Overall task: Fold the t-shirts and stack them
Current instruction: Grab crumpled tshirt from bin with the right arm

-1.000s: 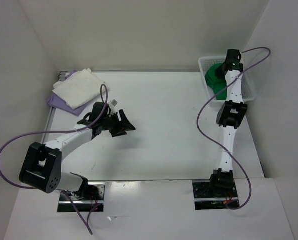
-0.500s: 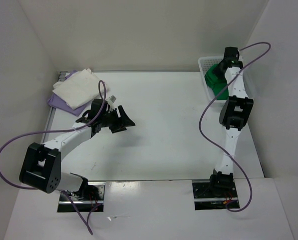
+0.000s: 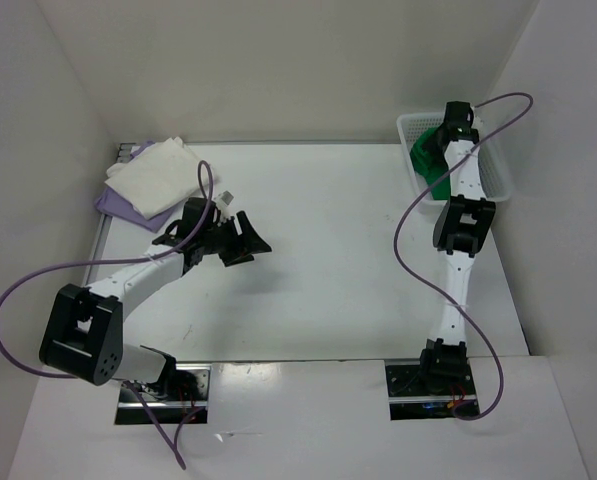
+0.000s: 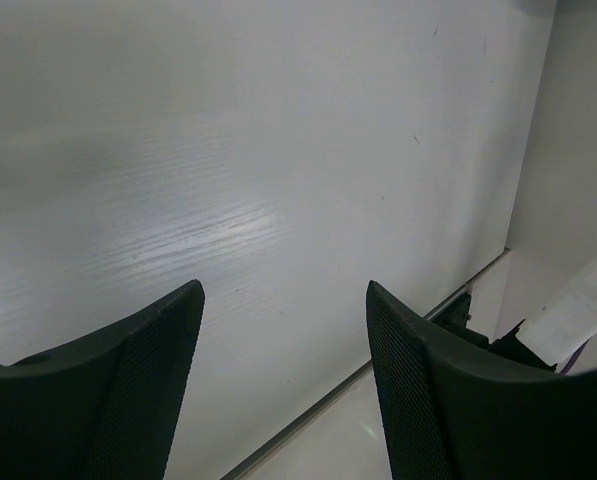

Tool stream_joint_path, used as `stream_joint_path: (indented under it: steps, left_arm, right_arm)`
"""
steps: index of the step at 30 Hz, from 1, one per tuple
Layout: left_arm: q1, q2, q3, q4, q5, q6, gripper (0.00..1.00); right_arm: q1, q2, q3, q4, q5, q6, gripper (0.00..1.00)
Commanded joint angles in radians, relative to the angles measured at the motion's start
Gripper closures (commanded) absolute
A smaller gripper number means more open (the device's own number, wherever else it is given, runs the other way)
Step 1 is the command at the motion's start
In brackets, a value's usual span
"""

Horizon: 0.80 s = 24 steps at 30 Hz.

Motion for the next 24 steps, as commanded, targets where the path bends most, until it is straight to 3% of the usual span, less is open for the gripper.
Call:
stream_joint_path:
  steps: [1,10,13,18,24]
  left_arm:
    - [0.004,0.007,0.008,0.033,0.022,-0.011,0.27]
    - [0.004,0.037,0.036,0.024,0.012,-0.011,0.27]
    - [0.004,0.037,0.036,0.024,0.012,-0.011,0.27]
    - [0.013,0.037,0.045,0.024,0.012,-0.011,0.27]
    - [0.013,0.037,0.054,0.024,0.012,-0.011,0.27]
  right_arm:
    - [-0.007,0.01,0.071,-0.002,0.022,-0.004,0.47]
    - [-0.007,0.071,0.09,-0.011,0.0,0.005,0.47]
    - [-0.007,0.071,0.09,-0.02,0.0,0.005,0.57]
    - [-0.007,0.062,0.164,-0.064,-0.009,0.005,1.0]
    - [0.003,-0.1,0.176,-0.064,-0.029,-0.017,1.0]
